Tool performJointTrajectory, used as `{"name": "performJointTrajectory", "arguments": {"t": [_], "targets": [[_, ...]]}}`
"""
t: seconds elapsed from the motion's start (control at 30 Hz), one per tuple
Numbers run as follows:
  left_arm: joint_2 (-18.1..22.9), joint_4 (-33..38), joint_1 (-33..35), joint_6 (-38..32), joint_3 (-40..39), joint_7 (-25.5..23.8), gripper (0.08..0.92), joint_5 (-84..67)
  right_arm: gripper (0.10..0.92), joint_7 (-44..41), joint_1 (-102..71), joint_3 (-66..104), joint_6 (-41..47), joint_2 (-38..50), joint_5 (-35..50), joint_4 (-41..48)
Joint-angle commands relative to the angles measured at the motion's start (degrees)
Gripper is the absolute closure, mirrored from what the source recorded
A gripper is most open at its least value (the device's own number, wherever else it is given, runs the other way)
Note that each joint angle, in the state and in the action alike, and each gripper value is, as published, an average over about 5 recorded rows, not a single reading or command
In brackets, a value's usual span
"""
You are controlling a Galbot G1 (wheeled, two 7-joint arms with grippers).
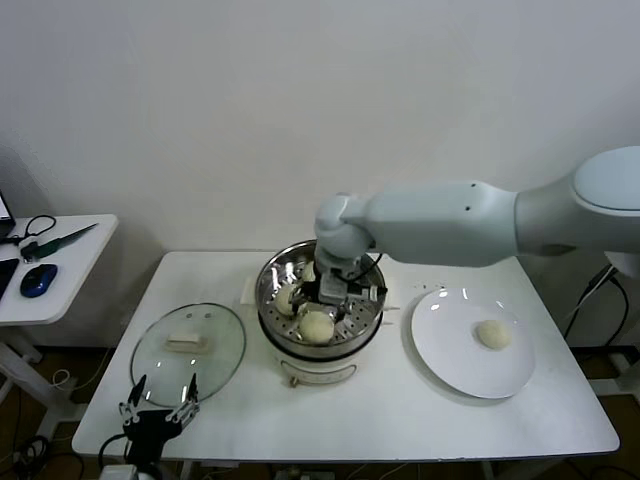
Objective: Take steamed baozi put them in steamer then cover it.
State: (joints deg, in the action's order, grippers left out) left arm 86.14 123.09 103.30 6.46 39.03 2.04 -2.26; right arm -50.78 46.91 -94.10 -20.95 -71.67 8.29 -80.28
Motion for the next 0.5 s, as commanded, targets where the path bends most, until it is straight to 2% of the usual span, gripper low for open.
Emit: {"name": "performJointTrajectory", "arguments": {"t": [0.03,0.13,0.2,0.37,0.5], "targets": [[-0.2,0.3,0.0,0.1,0.0,-0.1,0.177,-0.1,0.202,-6.7,14.7,-7.0,6.1,11.7,20.3,0.3],[-0.3,0.6,-0.1,0.2,-0.1,-0.2,0.177,-0.4,0.203,-7.5,19.5,-13.7,16.0,19.8,27.5,-1.2],[-0.4,0.5,-0.3,0.2,-0.2,-0.2,0.177,-0.6,0.203,-7.9,20.2,-16.6,20.5,25.1,28.1,-1.1],[-0.3,0.0,-0.3,0.2,-0.3,-0.2,0.177,-0.6,0.203,-8.3,12.4,-17.3,25.9,37.2,22.6,3.2],[0.2,-0.1,-0.2,0.2,-0.4,-0.3,0.177,0.0,0.203,-8.7,1.0,-10.3,26.3,41.9,17.5,7.8]]}}
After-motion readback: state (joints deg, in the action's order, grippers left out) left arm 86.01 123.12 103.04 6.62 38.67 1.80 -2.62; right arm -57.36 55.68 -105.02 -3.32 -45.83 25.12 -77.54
